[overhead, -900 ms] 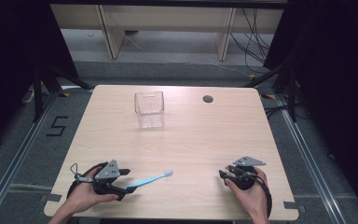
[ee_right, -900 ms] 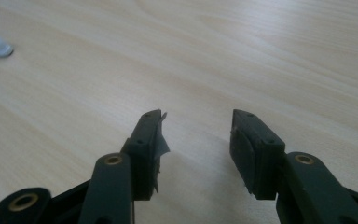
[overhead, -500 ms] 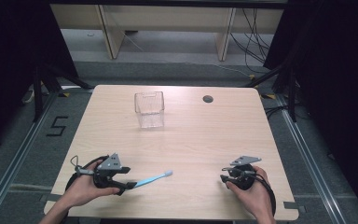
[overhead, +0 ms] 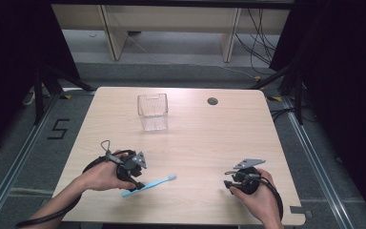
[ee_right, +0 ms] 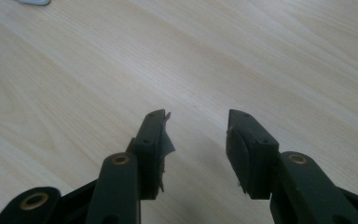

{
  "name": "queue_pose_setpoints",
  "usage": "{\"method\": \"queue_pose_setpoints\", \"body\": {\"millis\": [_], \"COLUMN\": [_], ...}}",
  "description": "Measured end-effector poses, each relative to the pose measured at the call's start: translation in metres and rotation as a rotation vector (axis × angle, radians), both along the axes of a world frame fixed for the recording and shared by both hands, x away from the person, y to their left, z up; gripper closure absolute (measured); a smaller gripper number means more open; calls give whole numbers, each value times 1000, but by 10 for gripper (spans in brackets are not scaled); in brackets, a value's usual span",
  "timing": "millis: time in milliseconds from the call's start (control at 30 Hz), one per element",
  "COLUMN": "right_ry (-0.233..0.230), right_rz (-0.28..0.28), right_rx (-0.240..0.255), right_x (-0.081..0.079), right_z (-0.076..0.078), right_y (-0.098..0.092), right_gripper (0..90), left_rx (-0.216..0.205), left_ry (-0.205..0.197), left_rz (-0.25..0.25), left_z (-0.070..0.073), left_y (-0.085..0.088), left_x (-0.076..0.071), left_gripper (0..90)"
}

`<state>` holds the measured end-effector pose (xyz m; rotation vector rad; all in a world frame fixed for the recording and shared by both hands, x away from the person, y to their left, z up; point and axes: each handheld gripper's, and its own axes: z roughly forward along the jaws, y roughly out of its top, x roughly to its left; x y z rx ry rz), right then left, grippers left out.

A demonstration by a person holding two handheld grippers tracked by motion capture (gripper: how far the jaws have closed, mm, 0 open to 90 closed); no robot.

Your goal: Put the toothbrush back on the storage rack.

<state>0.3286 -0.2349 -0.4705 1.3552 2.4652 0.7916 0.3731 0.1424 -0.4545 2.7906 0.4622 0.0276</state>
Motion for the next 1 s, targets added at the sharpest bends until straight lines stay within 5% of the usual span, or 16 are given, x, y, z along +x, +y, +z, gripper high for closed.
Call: {"method": "queue_pose_setpoints", "body": {"millis": [133,333,500,1000], "right_ry": [18,9,12,12], "right_rz": [22,58,51,66], "right_rx": [-5,-10,-4,-4], "right_x": [0,1,1,1], "right_z": [-1,-1,-1,-5], "right_y": [3,5,5,6], "right_gripper": [568,565,565,567], "left_rx": [121,212,241,258], "left_ry": [30,64,95,64], "left_rz": [-51,-52,-58,-89], "left_z": [-4,-7,-12,-23], "left_y": [-18,-36,-45,-51], "left_x": [7,10,9,15], "left_gripper": [597,642,660,738]}}
